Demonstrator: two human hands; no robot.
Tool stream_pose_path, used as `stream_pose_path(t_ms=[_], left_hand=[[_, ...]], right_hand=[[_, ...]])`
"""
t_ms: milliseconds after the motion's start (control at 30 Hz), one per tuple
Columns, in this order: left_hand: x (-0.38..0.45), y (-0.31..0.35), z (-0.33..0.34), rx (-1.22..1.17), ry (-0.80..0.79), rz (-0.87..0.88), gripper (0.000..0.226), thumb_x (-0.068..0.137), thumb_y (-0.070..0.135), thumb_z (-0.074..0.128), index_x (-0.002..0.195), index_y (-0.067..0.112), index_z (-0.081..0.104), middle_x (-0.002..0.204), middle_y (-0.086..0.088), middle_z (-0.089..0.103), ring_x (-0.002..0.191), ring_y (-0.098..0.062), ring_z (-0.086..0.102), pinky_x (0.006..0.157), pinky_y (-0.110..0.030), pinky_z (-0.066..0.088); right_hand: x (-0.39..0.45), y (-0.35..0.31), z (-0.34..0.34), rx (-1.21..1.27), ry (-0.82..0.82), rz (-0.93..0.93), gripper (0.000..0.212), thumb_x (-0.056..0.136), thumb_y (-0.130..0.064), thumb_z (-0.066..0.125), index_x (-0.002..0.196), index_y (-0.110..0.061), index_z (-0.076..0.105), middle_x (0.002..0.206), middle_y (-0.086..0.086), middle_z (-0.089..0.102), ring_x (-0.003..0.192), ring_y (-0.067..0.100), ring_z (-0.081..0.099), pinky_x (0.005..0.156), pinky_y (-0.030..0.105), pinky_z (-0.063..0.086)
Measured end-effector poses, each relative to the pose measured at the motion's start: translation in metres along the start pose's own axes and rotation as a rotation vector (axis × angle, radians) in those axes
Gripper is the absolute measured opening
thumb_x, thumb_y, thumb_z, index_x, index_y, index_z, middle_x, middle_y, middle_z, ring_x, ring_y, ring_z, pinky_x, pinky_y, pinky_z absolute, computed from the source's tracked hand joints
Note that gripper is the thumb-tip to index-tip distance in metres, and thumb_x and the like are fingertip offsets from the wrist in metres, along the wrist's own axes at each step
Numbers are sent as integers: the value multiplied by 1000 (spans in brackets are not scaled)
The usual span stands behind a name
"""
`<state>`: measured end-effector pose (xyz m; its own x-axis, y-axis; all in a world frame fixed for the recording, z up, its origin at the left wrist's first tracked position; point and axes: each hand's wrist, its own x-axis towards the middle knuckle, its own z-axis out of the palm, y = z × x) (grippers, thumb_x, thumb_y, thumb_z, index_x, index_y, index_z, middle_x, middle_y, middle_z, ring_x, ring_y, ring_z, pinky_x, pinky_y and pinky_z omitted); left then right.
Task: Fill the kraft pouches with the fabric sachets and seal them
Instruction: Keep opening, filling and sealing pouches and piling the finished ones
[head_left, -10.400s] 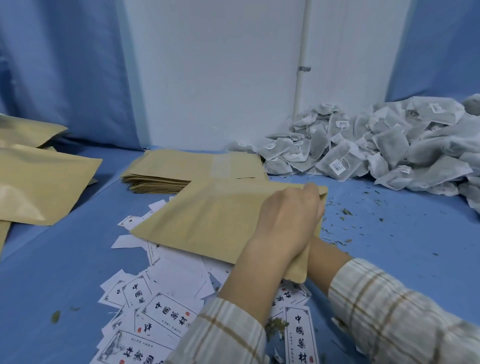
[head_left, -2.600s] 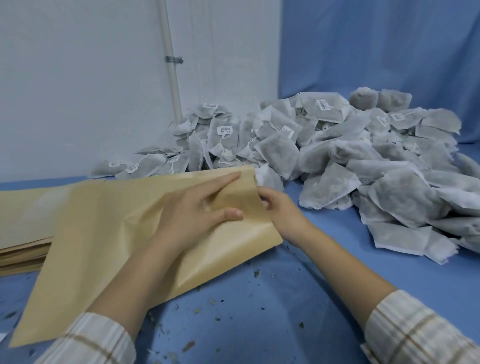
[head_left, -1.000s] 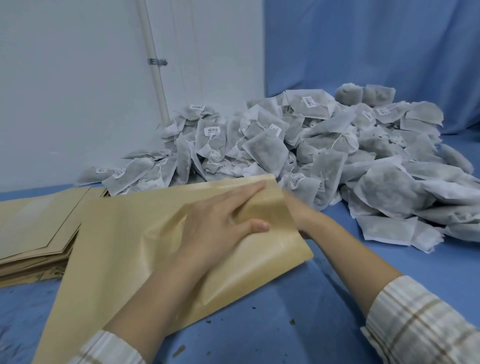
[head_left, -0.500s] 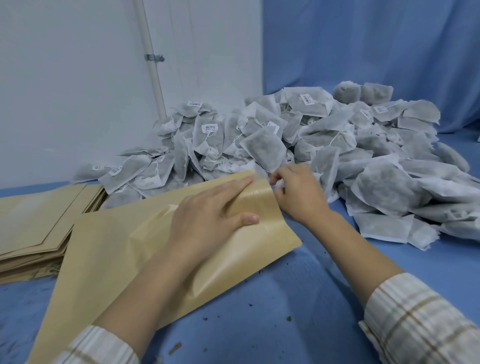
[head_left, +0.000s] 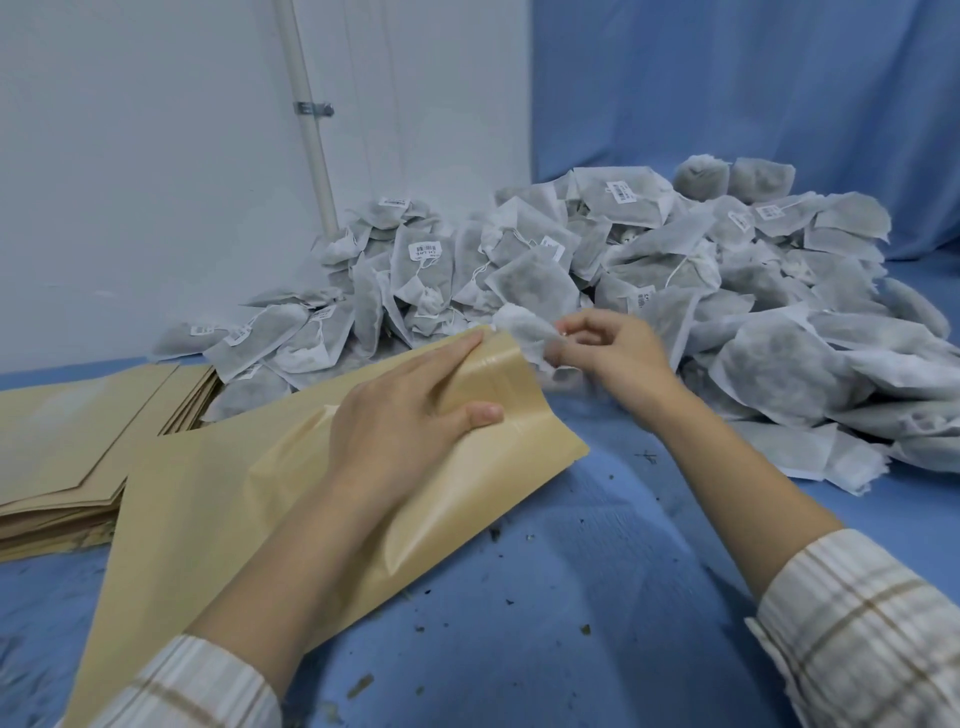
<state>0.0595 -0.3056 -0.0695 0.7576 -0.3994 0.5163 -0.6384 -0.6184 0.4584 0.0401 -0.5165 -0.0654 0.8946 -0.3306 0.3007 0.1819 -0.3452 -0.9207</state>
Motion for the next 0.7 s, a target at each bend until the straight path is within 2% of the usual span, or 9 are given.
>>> stream_pose_path(t_ms=[200,267,300,333,400,533,600,667,700], left_hand=[[-2,8,-1,-58,-9,43,65,64,70,65,114,80,25,131,39,45,116,10,34,81,-18,32],[-5,17,0,-119,-68,126,66,63,66,69,115,78,30,127,47,38,117,13,39,86,-11,34],[-7,21,1,-128,-92,180,67,64,63,71,117,75,32,125,50,34,118,15,39,89,-6,32],[-9,25,2,-124,-114,224,67,64,62,71,118,73,33,124,52,33,119,16,39,91,-4,31],[-11,28,5,-118,-148,249,66,63,66,67,118,73,33,123,52,36,119,17,39,94,-6,30],[-9,25,8,-96,-160,234,62,65,70,61,122,70,36,129,42,44,121,14,39,95,-8,30],[-7,21,9,-59,-122,227,61,69,67,62,123,69,35,132,41,40,122,13,35,90,-3,25],[-6,16,9,-31,-86,188,61,69,68,61,122,72,30,133,43,34,121,13,30,86,-1,24],[-5,14,9,-16,-78,164,61,69,69,60,122,73,29,134,42,36,121,13,29,83,-2,26]], right_hand=[[-14,-14,14,86,-451,222,24,85,8,52,91,-8,68,77,6,66,61,10,63,56,22,51],[-19,-16,51,-503,-108,406,22,94,1,43,112,-3,56,105,20,60,76,17,67,65,33,53],[-27,-27,75,-466,-70,523,27,97,1,37,123,2,45,126,25,49,96,26,64,77,42,50],[-30,-35,110,-560,172,552,29,98,3,32,126,6,39,139,27,37,112,34,55,87,50,42],[-32,-43,157,-765,406,527,32,96,8,29,126,7,39,144,30,29,125,43,41,93,56,32],[-48,-31,163,-839,357,557,40,93,17,26,129,5,37,145,29,28,130,43,35,94,57,30],[-41,-36,126,-834,280,402,59,90,23,21,125,-13,52,143,16,41,128,32,43,94,48,35],[-34,-28,74,-1125,131,286,72,93,16,24,107,-44,61,118,0,64,112,12,58,85,28,41],[-25,-28,52,-1391,155,127,55,94,6,33,102,-37,66,106,2,65,107,15,59,78,27,40]])
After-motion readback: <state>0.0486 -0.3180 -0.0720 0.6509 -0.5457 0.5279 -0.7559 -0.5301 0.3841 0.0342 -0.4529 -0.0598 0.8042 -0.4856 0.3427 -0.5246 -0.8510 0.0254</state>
